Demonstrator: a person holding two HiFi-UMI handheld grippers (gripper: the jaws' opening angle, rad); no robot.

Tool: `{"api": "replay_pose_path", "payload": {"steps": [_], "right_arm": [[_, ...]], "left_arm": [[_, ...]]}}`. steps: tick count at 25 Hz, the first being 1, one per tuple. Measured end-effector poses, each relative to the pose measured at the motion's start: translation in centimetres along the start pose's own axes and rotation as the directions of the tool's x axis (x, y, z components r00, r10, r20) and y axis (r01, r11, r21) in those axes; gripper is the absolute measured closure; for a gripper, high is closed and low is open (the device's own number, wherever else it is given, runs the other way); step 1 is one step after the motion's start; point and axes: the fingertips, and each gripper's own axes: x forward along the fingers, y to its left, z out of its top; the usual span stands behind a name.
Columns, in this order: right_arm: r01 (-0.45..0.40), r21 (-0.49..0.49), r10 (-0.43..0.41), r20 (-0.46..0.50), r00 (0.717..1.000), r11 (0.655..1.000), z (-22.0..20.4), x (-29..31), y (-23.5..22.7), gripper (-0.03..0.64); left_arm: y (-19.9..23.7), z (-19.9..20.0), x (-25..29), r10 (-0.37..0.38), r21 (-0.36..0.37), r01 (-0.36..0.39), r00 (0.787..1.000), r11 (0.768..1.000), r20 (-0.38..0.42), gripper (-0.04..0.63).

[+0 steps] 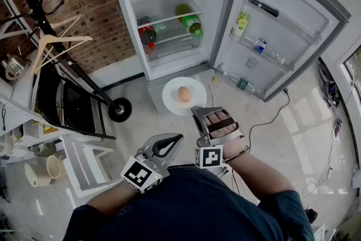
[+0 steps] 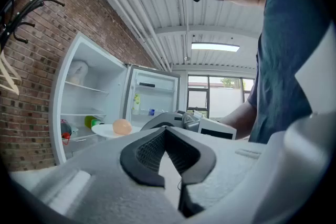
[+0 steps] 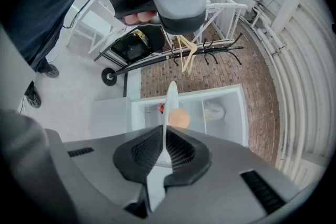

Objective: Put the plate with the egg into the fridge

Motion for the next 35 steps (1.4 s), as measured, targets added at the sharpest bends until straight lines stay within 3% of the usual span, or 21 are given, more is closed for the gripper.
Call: {"api": "replay_pose_path", "payload": {"steps": [9,22,29,35], "right_arm": [[0.01,-0.018,-0.01,0.025,1.0,1.0,-1.3,0.2,-0.3,0.597],[0.009,-0.052,-0.004,0.096,0.995,0.999,-3.5,2.1,-0.3,0.596],[0.011,-0.062,-0.004,0.11,0.994,0.998,-3.6,5.8,-1.1,0.596],[0.039,-0.077,-0.03,0.114,0.993,0.996,-3.0,10.8,-3.5,0.597]], "left_arm": [[0.1,0.0,1.6,0.025,0.003,-0.025,1.0,1.0,0.005,0.592],[1.4,-0.2,4.3,0.119,-0.01,-0.119,0.993,0.993,0.018,0.592],[5.6,0.3,5.3,0.147,-0.006,-0.147,0.988,0.989,0.041,0.592],[11.1,1.3,7.1,0.125,0.016,-0.127,0.99,0.992,0.062,0.592]]}}
